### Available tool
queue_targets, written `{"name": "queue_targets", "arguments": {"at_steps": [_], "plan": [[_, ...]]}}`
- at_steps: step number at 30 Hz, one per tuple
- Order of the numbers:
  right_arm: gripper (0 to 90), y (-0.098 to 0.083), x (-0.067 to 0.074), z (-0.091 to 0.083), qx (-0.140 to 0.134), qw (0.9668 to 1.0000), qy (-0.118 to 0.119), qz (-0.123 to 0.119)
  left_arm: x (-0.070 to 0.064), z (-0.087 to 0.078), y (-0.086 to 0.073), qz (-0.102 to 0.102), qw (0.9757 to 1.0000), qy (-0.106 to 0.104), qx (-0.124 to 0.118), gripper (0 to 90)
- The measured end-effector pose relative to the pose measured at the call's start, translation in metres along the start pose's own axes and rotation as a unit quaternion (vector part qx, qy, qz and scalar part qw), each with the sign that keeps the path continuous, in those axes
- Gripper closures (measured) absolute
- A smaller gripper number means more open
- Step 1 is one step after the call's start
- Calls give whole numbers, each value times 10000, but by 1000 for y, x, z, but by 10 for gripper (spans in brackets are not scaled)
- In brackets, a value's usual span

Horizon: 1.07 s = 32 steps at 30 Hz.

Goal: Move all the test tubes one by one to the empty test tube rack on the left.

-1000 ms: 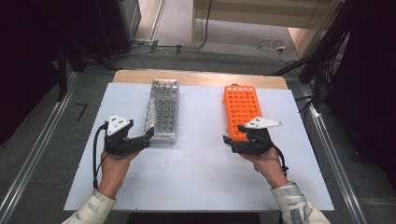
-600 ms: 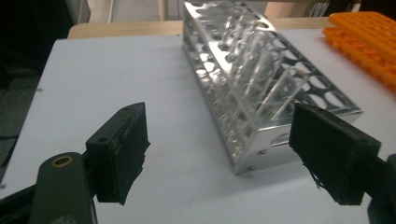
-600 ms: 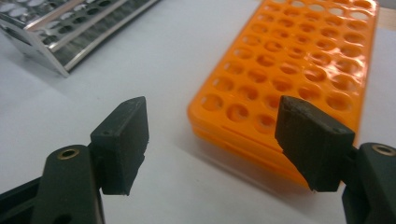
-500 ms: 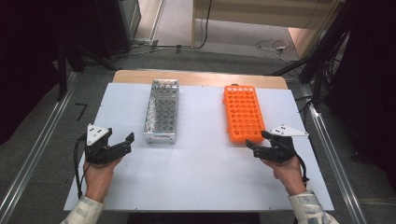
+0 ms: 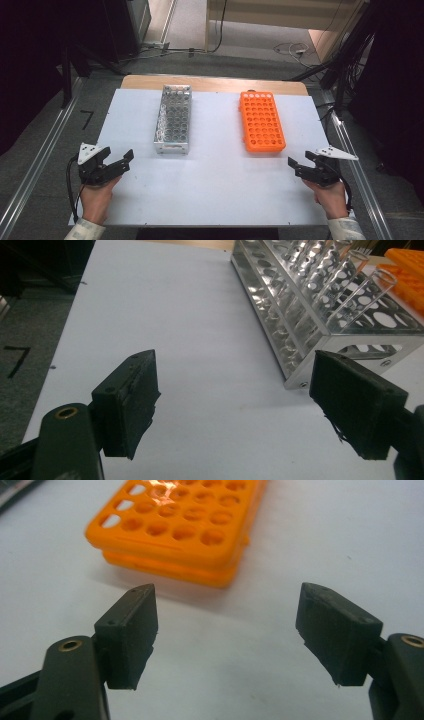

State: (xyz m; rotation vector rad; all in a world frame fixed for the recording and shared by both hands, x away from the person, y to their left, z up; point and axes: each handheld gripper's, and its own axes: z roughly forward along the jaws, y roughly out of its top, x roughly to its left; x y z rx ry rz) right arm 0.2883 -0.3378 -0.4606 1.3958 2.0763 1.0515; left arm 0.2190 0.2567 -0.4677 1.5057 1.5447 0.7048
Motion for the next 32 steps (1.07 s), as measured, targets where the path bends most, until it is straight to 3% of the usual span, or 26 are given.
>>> {"name": "queue_targets", "arguments": {"at_steps": [8, 17, 32], "plan": [[232, -17, -19, -10, 53, 9994, -218, 267, 1, -5, -9, 85, 9999, 105, 46, 196], [232, -26, -28, -14, 128, 9986, -304, 406, 3, -8, -11, 141, 9997, 205, 5, 196], [211, -34, -39, -13, 216, 9972, -486, 521, 14, -6, -13, 59, 9991, 415, 85, 196]]}}
